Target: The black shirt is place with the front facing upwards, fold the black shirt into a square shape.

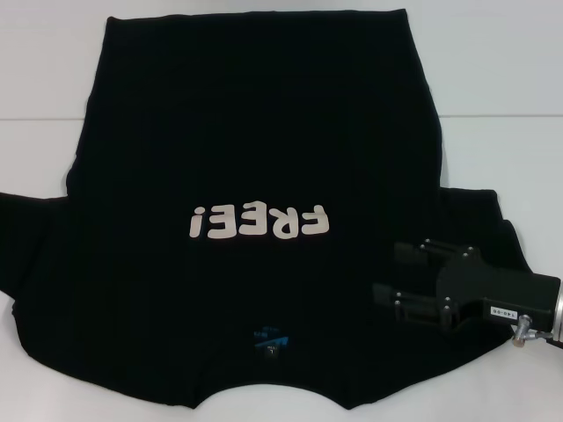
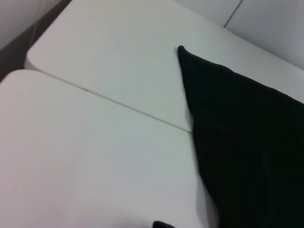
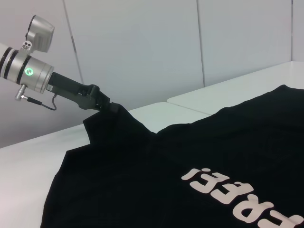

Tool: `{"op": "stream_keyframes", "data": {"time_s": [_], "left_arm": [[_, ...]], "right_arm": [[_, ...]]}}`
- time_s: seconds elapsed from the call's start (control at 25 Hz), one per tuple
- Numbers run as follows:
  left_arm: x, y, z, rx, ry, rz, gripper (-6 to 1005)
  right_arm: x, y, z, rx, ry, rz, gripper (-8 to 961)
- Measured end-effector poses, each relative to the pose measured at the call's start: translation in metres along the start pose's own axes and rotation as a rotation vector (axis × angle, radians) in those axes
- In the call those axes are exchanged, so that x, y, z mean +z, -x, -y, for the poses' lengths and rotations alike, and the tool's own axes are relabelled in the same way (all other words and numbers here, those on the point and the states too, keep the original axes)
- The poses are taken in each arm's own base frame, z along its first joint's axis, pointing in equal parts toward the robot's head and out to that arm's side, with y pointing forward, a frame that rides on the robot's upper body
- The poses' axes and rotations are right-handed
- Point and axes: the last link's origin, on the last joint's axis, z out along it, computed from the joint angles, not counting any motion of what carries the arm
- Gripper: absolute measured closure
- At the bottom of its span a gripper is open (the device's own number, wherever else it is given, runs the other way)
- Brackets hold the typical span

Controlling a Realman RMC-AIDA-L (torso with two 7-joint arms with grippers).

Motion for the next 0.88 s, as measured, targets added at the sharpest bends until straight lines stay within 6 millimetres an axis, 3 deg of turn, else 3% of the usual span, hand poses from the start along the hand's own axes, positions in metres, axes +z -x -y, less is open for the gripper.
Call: {"op": "stream_keyframes", "data": {"time_s": [0.4,0.68,0.88], "left_arm": [[0.001,-0.008,-0.017,-0.031,0.076,0.018,898],[0.006,-0.027,-0.054,-0.012,0.163,0.074,884],[0.015,-0.03,-0.078,0.008,0.191,0.133,874]], "right_arm": [[0.0,0.0,0.0,0.002,0.001,0.0,160],[0.001,0.0,-0.001,0.001,0.004,-0.001,160],[0.002,0.0,-0.001,0.0,0.008,-0.002,161]]}}
